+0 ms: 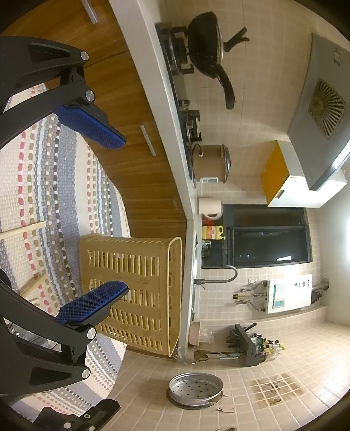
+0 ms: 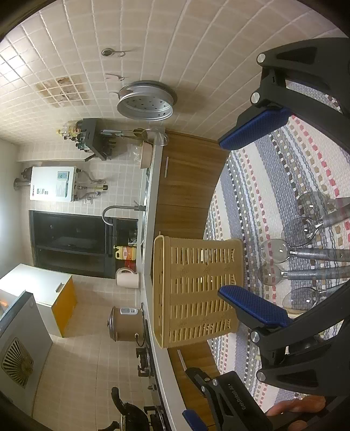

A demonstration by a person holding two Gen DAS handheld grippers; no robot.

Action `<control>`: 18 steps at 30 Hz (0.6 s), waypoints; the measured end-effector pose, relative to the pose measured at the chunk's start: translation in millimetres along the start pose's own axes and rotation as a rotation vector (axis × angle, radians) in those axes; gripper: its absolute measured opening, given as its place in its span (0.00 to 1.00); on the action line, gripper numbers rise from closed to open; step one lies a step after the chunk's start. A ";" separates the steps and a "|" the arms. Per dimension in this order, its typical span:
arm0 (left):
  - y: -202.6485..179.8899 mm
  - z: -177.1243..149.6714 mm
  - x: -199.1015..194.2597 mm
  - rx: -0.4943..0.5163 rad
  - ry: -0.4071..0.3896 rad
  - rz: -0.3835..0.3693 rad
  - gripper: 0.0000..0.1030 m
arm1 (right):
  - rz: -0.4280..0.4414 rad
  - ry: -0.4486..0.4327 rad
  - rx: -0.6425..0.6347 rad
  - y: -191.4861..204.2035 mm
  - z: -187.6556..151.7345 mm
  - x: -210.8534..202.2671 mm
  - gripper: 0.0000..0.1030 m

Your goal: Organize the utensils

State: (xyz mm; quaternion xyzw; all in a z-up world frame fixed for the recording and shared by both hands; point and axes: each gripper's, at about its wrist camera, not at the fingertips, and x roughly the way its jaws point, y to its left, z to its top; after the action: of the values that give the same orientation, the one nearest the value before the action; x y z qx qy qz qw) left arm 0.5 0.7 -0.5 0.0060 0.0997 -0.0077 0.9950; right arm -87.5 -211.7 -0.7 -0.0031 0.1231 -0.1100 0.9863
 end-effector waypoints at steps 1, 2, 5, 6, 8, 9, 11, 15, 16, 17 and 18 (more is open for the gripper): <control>-0.4 -0.1 -0.4 0.003 -0.002 0.002 0.93 | 0.001 0.002 0.001 0.0 -0.1 0.1 0.93; -0.7 0.0 -0.8 0.005 -0.005 0.002 0.93 | 0.001 0.002 0.002 0.1 -0.2 -0.1 0.93; -1.7 -0.1 -2.1 0.015 -0.012 0.003 0.93 | 0.000 0.001 0.003 1.6 -0.7 -2.1 0.93; -2.1 -0.6 -2.4 0.017 -0.013 0.003 0.93 | 0.000 0.002 0.003 2.6 -1.0 -3.0 0.93; -2.4 -0.9 -2.5 0.020 -0.012 0.002 0.93 | 0.000 0.002 0.003 5.5 -1.6 -6.0 0.93; -2.7 -1.1 -2.8 0.021 -0.013 0.002 0.93 | 0.001 0.005 0.000 0.8 1.1 -2.1 0.93; -1.9 -1.0 -2.8 0.016 -0.013 0.002 0.93 | 0.001 0.006 -0.001 -0.3 1.5 0.3 0.93; 0.9 -0.7 -2.0 0.006 -0.010 0.000 0.93 | 0.003 0.005 0.003 -0.5 0.9 -1.7 0.93; 1.1 -0.6 -1.8 0.004 -0.009 -0.001 0.93 | 0.003 0.005 0.002 2.0 -0.5 -0.5 0.93; 1.5 -0.7 -2.0 0.003 -0.011 -0.001 0.93 | 0.002 0.004 0.002 2.2 -0.8 -0.8 0.93; 1.5 -0.3 -2.1 0.003 -0.011 -0.001 0.93 | 0.003 0.005 0.001 2.0 -0.6 -0.7 0.93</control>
State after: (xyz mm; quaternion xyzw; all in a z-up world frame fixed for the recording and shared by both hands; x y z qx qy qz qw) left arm -1.6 2.2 -0.3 0.0072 0.0941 -0.0082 0.9955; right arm -87.9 -209.5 -1.1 -0.0020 0.1253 -0.1088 0.9861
